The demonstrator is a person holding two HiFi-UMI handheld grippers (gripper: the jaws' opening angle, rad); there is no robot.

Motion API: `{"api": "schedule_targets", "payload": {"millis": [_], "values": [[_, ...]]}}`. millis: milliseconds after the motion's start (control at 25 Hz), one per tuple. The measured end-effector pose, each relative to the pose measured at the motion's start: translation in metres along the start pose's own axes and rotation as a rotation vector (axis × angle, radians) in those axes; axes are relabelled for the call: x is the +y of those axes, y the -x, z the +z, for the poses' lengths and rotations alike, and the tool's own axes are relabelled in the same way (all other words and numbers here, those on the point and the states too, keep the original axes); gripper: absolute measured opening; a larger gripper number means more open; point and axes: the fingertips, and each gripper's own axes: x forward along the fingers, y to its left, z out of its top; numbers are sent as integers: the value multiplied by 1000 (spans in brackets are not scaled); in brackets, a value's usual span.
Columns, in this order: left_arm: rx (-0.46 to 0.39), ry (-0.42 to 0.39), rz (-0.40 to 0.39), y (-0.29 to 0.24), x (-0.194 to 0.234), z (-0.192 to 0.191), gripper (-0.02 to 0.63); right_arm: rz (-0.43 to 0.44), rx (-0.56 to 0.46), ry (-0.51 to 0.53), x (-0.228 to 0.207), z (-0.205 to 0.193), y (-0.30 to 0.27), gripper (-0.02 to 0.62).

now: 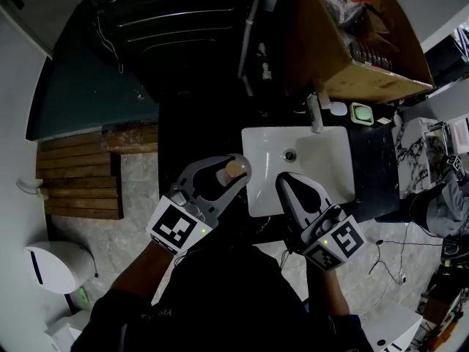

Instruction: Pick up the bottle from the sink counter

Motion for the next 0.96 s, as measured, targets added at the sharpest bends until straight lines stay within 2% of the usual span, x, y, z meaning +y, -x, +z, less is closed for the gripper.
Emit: {"api": "schedule_targets", "payload": {"millis": [960], "values": [[-8,-12,4,-13,2,4,140,12,4,-1,-10,1,1,20]]}}
